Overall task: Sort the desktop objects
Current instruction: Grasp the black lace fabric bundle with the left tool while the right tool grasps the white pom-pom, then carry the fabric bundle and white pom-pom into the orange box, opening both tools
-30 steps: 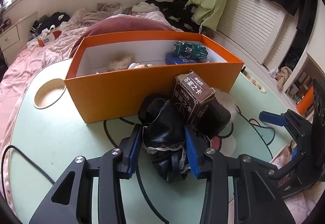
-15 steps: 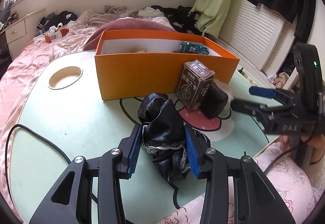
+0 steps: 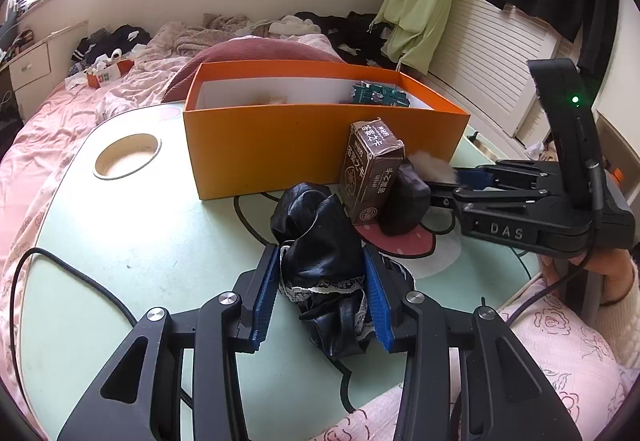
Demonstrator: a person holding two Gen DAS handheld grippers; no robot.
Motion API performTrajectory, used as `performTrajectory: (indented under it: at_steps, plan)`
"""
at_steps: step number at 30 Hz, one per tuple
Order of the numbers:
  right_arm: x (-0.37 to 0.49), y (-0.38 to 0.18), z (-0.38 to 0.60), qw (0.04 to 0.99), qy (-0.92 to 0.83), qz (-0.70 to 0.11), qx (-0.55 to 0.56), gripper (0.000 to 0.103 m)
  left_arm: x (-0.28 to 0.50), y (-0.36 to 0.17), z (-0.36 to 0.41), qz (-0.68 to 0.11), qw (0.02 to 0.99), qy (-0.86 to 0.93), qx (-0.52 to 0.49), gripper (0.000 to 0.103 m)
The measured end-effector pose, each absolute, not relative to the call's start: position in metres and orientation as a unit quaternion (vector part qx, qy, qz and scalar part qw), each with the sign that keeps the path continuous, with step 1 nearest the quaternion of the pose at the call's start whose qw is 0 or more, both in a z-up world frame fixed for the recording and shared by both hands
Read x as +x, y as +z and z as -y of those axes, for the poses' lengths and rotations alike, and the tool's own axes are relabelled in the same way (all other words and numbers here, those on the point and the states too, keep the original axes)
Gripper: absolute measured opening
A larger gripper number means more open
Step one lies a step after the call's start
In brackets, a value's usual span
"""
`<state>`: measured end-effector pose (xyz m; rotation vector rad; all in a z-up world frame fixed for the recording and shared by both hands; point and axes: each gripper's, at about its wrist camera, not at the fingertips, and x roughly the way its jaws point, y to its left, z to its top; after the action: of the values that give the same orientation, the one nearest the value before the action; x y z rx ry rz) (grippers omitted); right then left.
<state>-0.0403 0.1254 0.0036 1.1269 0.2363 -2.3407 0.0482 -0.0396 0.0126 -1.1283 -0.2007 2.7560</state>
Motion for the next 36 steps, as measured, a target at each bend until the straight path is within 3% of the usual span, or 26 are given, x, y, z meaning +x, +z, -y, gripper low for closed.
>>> performTrajectory:
  at_steps: [8, 17, 24, 30, 33, 35, 36]
  plan:
    - [-0.027, 0.014, -0.155, 0.272, -0.879, -0.042, 0.389, 0.032, 0.054, 0.023, 0.040, 0.070, 0.081, 0.925, -0.364, 0.037]
    - [-0.037, 0.059, -0.158, 0.279, -0.895, -0.028, 0.348, 0.032, 0.042, 0.083, 0.044, 0.052, 0.086, 0.948, -0.304, 0.037]
    - [-0.074, 0.077, -0.145, 0.271, -0.899, -0.005, 0.345, 0.032, -0.002, 0.123, 0.046, 0.032, 0.078, 0.956, -0.282, 0.037]
    - [-0.101, 0.077, -0.123, 0.269, -0.897, -0.003, 0.351, 0.032, -0.052, 0.115, 0.037, 0.030, 0.070, 0.948, -0.310, 0.040]
    - [-0.107, 0.073, -0.123, 0.283, -0.896, 0.021, 0.341, 0.048, -0.072, 0.097, 0.039, 0.044, 0.064, 0.943, -0.324, 0.060]
    - [-0.102, 0.069, -0.131, 0.272, -0.903, 0.040, 0.331, 0.066, -0.067, 0.089, 0.044, 0.063, 0.057, 0.943, -0.321, 0.067]
    - [-0.098, 0.068, -0.137, 0.277, -0.903, 0.053, 0.325, 0.069, -0.062, 0.087, 0.046, 0.073, 0.064, 0.944, -0.316, 0.070]
